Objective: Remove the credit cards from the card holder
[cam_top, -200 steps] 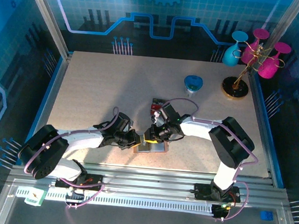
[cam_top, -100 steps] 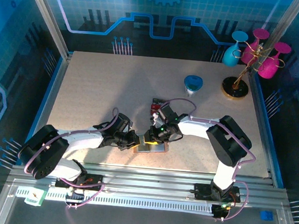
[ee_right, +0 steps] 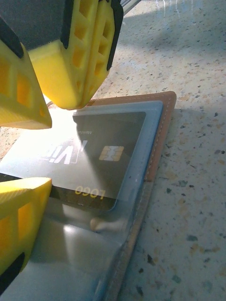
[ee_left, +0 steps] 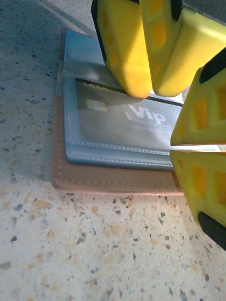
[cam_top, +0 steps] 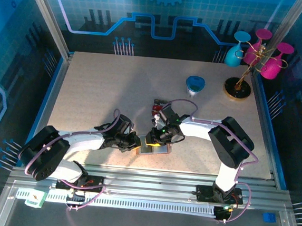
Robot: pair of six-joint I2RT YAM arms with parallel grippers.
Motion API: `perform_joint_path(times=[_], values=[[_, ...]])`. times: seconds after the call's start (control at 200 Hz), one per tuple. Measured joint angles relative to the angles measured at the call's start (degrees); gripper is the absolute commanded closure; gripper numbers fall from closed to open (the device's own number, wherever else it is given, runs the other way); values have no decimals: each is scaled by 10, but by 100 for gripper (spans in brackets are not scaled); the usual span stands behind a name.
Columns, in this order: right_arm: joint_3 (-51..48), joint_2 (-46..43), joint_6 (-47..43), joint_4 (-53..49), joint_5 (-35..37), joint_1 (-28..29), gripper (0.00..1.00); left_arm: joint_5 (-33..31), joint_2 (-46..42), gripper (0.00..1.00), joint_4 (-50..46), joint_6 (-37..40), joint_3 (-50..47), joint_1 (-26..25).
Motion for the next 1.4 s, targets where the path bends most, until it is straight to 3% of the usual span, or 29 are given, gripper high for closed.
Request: perform_joint_path(times=[0.945, 1.401], values=[[0, -31, -9, -36, 33, 0, 61, 0, 7, 91, 2, 2, -7, 9], [-4, -46, -12, -29, 30, -1, 61, -10, -22, 93, -61, 7, 49, 11]])
